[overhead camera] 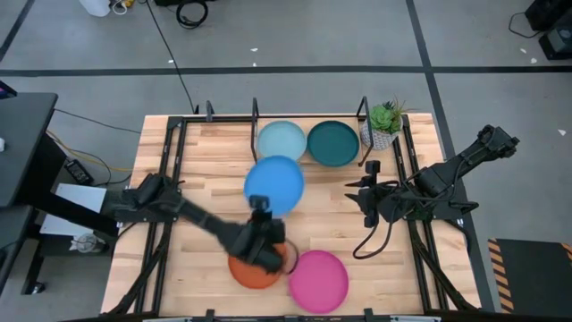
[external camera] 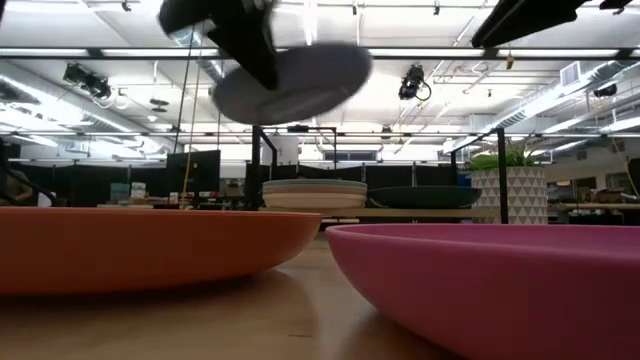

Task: Place and stack plates onto a shelf
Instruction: Stack the blue plate on top of the dark blue plate on the shelf

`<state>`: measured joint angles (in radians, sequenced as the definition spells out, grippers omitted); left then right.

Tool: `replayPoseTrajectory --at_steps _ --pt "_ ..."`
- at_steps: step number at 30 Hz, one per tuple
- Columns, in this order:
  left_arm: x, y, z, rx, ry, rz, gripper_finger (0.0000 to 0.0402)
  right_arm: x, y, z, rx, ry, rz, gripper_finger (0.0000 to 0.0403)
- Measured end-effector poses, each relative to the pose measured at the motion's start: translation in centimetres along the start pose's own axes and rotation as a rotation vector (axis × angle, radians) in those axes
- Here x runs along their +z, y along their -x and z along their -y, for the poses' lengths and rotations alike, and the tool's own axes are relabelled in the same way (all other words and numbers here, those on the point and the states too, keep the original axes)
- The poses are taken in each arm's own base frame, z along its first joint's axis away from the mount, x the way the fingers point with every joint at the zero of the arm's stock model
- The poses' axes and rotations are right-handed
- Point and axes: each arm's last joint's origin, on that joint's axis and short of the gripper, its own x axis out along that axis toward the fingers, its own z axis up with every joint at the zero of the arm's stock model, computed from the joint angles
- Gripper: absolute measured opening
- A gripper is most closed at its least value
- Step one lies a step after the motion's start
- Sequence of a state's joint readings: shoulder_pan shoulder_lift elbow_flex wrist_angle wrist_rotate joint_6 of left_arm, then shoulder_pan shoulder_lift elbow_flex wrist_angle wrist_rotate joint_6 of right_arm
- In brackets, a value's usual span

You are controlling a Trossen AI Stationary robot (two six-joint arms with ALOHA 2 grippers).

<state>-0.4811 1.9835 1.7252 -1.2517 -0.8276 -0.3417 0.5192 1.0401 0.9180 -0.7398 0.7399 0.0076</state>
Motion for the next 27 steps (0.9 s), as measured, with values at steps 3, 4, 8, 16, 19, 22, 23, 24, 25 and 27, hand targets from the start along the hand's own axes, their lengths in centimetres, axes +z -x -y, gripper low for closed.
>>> replayPoseTrajectory --at_steps 3,4,8,16,19,22,23,24,25,27 --pt "0.9 -2.5 -2.0 -0.042 -0.112 -0.038 0.0022 0.4 -0.1 0.1 -0.005 -0.014 0.026 0.0133" --pt "1.2 -3.3 -2.7 -0.054 -0.153 -0.041 0.0022 0.4 -0.1 0.2 -0.008 -0.029 0.031 0.0133" --pt "2.6 -5.8 -4.7 -0.13 -0.292 0.026 0.0022 0.2 -0.2 0.3 -0.014 -0.117 0.014 0.0133" --pt "3.9 -9.9 -8.7 -0.259 -0.431 0.163 0.0022 0.3 0.2 0.7 -0.014 -0.27 -0.016 0.0133" --pt "3.8 -11.7 -10.7 -0.293 -0.436 0.193 0.0022 0.4 0.6 1.1 -0.017 -0.32 -0.027 0.0133" --pt "3.7 -13.3 -12.7 -0.258 -0.436 0.215 0.0022 0.4 0.8 1.2 -0.02 -0.334 -0.023 0.0133" --pt "3.8 -13.8 -13.4 -0.243 -0.431 0.232 0.0022 0.4 0.8 1.2 -0.026 -0.33 -0.023 0.0133" --pt "3.8 -14.2 -14.0 -0.238 -0.431 0.253 0.0022 0.4 0.8 1.3 -0.038 -0.327 -0.023 0.0133" --pt "3.8 -14.7 -14.6 -0.249 -0.432 0.28 0.0023 0.4 0.8 1.3 -0.054 -0.326 -0.019 0.0133" --pt "3.8 -15.7 -15.5 -0.284 -0.441 0.34 0.0023 0.4 0.8 1.4 -0.096 -0.324 -0.013 0.0133"
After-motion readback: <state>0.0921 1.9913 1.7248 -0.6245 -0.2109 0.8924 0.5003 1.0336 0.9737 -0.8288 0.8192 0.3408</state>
